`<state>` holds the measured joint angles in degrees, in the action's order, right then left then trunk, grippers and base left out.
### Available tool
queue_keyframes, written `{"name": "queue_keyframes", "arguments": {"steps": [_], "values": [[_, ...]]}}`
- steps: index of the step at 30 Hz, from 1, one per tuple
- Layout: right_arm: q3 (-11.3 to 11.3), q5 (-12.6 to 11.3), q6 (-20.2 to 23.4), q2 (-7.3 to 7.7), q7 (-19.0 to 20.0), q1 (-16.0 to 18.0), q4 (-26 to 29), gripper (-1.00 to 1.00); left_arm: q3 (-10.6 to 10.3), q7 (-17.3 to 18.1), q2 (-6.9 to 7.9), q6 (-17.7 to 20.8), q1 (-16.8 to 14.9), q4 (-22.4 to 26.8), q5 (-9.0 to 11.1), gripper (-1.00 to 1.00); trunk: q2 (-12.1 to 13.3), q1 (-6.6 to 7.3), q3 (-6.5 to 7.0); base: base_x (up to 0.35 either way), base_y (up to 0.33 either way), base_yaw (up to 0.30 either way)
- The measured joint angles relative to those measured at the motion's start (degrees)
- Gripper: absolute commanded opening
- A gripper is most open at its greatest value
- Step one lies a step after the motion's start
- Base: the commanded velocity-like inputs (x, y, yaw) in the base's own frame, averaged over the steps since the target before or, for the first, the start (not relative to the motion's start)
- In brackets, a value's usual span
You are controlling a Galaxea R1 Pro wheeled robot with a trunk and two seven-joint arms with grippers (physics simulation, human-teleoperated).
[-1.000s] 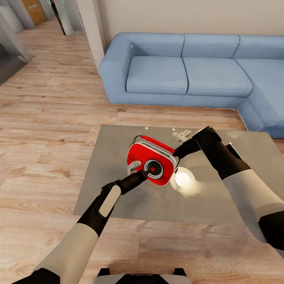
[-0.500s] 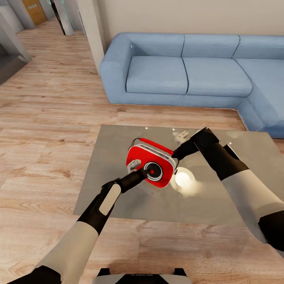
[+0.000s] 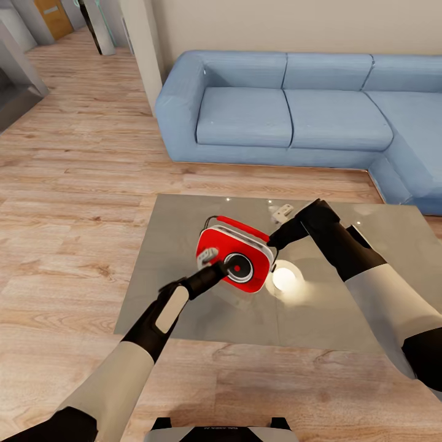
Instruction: Turn on the radio receiver that's on the table in the living room.
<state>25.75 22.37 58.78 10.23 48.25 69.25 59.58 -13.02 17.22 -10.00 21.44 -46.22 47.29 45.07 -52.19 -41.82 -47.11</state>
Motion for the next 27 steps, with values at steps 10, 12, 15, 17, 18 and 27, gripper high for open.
{"name": "queue_keyframes", "arguments": {"steps": [10, 12, 15, 17, 18, 27], "values": [[0.05, -0.05, 0.02, -0.02, 0.00, 0.00, 0.00, -1.00, 0.01, 0.01, 0.00, -1.13, -0.01, -2.78, -0.04, -1.00, 0.00, 0.00, 0.00, 0.000, 0.000, 0.000], [0.07, -0.09, 0.01, -0.04, 0.00, 0.00, 0.00, -1.00, -0.01, 0.02, 0.00, -1.68, -0.01, -3.51, -0.03, -1.00, 0.00, 0.00, 0.00, 0.000, 0.000, 0.000], [0.08, -0.08, 0.00, -0.37, 0.00, 0.00, 0.00, -1.00, 0.01, 0.02, 0.00, -2.03, -0.01, -3.94, -0.01, -1.00, 0.00, 0.00, 0.00, 0.000, 0.000, 0.000], [0.09, -0.28, 0.09, -0.53, -0.01, 0.00, 0.00, -1.00, 0.01, 0.01, 0.00, -2.13, -0.01, -4.08, 0.00, -1.00, 0.00, 0.00, 0.00, 0.000, 0.000, 0.000], [0.09, -0.17, 0.04, -0.58, -0.01, 0.00, 0.00, -1.00, 0.01, 0.01, 0.00, -2.15, -0.01, -4.10, 0.01, -1.00, 0.00, 0.00, 0.00, 0.000, 0.000, 0.000], [0.16, -0.03, -0.02, -0.95, -0.02, 0.00, 0.00, -1.00, -2.07, 0.00, 0.00, -2.23, -0.09, -4.14, 1.51, -1.00, 0.00, 0.00, 0.00, 0.000, 0.000, 0.000]]}}
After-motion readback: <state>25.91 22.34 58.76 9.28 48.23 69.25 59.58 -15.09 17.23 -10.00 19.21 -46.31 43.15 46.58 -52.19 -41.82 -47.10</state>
